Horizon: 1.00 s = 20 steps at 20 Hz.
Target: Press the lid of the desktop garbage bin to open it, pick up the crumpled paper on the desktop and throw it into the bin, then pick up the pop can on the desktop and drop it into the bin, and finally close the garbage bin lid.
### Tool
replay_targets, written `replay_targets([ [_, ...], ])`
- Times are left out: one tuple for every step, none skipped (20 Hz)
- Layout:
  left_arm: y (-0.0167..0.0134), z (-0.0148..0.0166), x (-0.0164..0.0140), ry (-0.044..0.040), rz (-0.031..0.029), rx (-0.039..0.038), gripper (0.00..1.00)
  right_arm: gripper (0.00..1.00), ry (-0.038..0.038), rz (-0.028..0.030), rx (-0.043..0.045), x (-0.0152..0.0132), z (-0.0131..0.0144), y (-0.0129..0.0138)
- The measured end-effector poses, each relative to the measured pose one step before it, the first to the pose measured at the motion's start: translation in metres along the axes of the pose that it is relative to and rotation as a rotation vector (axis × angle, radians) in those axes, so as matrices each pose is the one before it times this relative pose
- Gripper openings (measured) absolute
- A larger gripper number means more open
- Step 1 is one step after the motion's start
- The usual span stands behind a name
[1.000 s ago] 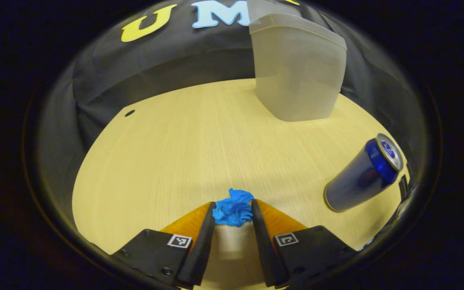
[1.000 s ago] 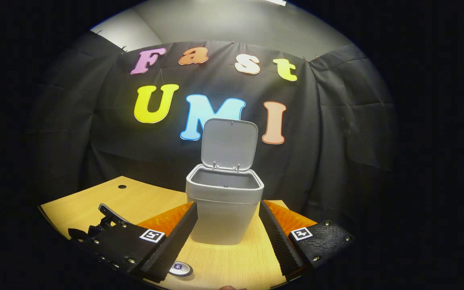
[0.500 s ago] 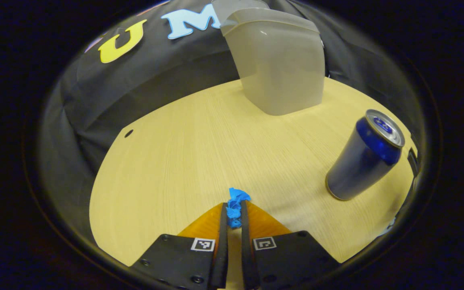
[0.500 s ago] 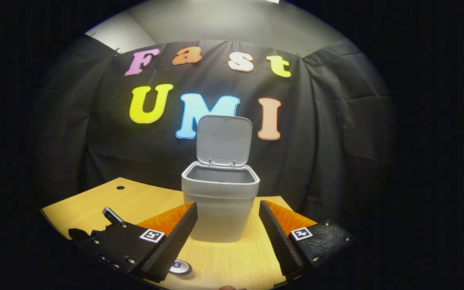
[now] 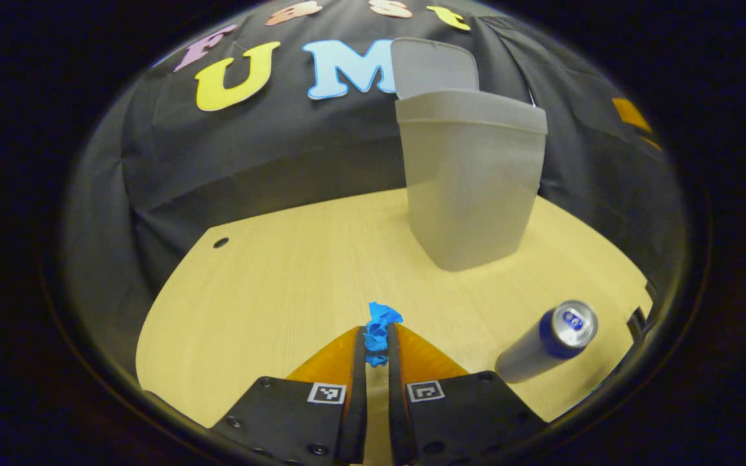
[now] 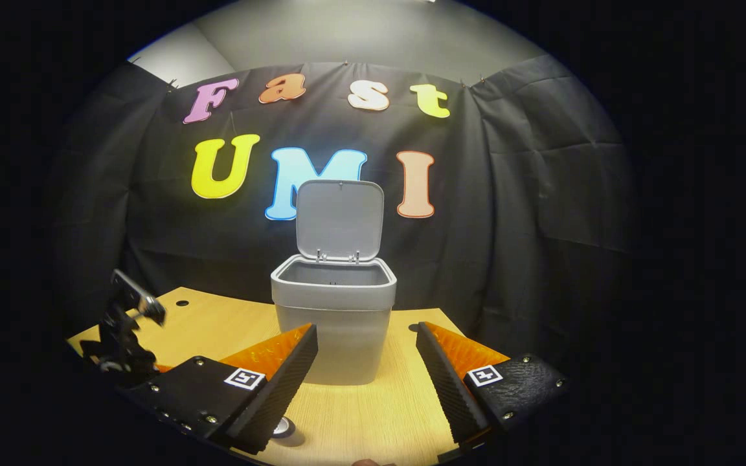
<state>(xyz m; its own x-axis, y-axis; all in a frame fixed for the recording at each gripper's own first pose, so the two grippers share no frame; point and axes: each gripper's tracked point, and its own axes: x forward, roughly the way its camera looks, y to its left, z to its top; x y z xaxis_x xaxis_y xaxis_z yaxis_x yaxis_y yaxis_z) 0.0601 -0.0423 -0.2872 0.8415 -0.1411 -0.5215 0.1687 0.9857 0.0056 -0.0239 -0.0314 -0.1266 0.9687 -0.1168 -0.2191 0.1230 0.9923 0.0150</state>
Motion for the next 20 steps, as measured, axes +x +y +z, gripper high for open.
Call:
replay_targets([
  [-0.00080, 0.01665, -0.00204, -0.03446, -0.00515, -0.00625, 0.24, 0.98, -0.00131, 0.00444, 0.00588, 0.00084, -0.00015, 0.00020],
  [0.00058, 0.01629, -0.00108, -0.02861, -0.00109, 0.00240, 0.21, 0.98, -0.00140, 0.00506, 0.00779, 0.00162, 0.00043, 0.00156],
  [-0.00221, 0.01417, -0.00009, -0.02890, -0.00325, 0.00558, 0.24, 0.98, -0.00101, 0.00615, 0.00654, 0.00122, -0.00120, 0.00132],
  [-0.00169, 0.01564, 0.00021, -0.02897, -0.00506, 0.00209, 0.24, 0.98, -0.00274, 0.00376, 0.00429, 0.00163, -0.00013, 0.00176],
  [-0.00305, 0.01402, 0.00111, -0.02657, -0.00729, -0.00172, 0.20, 0.98, -0.00034, 0.00330, 0.00305, 0.00083, -0.00191, 0.00049],
  [-0.00226, 0.01293, 0.00138, -0.01893, -0.00237, -0.00024, 0.23, 0.98, 0.00149, 0.00321, 0.00427, 0.00189, -0.00049, 0.00108],
  [-0.00326, 0.01074, 0.00244, -0.02195, -0.00292, 0.00268, 0.20, 0.98, 0.00378, 0.00542, 0.00813, 0.00143, -0.00166, 0.00051],
  [-0.00366, 0.01204, 0.00325, -0.02428, -0.00517, 0.00307, 0.20, 0.98, 0.00110, 0.00573, 0.01010, 0.00141, 0.00080, 0.00048],
  [-0.00425, 0.01037, 0.00212, -0.02307, -0.00583, 0.00327, 0.20, 0.98, -0.00277, 0.00122, 0.00696, 0.00124, 0.00051, -0.00022],
  [-0.00349, 0.01175, 0.00386, -0.02351, -0.00520, 0.00350, 0.24, 0.98, -0.00624, -0.00412, 0.00233, 0.00072, 0.00254, -0.00185],
  [-0.00486, 0.00972, 0.00334, -0.02158, -0.01033, 0.00543, 0.24, 0.98, -0.00622, -0.00764, -0.00105, 0.00062, 0.00058, -0.00265],
  [-0.00459, 0.01044, 0.00312, -0.02484, -0.00972, 0.01144, 0.20, 0.98, -0.00212, -0.00659, -0.00050, 0.00066, 0.00074, -0.00288],
  [-0.00473, 0.01013, 0.00386, -0.02361, -0.00500, 0.01903, 0.20, 0.98, 0.00055, -0.00607, 0.00358, -0.00026, -0.00128, -0.00205],
  [-0.00381, 0.01072, 0.00419, -0.02214, -0.00462, 0.02364, 0.24, 0.98, 0.00359, -0.00608, 0.00588, -0.00046, -0.00051, -0.00231],
  [-0.00231, 0.01079, 0.00382, -0.02543, -0.00136, 0.02396, 0.24, 0.98, 0.00408, -0.00679, 0.00556, -0.00085, -0.00148, -0.00270],
  [-0.00265, 0.01081, 0.00405, -0.02879, -0.00433, 0.02013, 0.23, 0.98, 0.00498, -0.00999, 0.00165, -0.00101, -0.00052, -0.00323],
  [-0.00287, 0.01191, 0.00449, -0.03376, -0.00500, 0.01191, 0.23, 0.98, 0.00395, -0.01249, -0.00256, -0.00048, -0.00166, -0.00416],
  [-0.00389, 0.01077, 0.00587, -0.02782, -0.00897, 0.00248, 0.21, 0.98, 0.00498, -0.01402, -0.00467, -0.00072, -0.00070, -0.00459],
  [-0.00229, 0.00873, 0.00678, -0.01794, -0.00755, -0.00462, 0.20, 0.98, 0.00490, -0.01315, -0.00368, -0.00128, -0.00142, -0.00435],
  [-0.00336, 0.00653, 0.00730, -0.01173, -0.00909, -0.01113, 0.20, 0.98, 0.00491, -0.01221, -0.00202, -0.00129, 0.00058, -0.00374],
])
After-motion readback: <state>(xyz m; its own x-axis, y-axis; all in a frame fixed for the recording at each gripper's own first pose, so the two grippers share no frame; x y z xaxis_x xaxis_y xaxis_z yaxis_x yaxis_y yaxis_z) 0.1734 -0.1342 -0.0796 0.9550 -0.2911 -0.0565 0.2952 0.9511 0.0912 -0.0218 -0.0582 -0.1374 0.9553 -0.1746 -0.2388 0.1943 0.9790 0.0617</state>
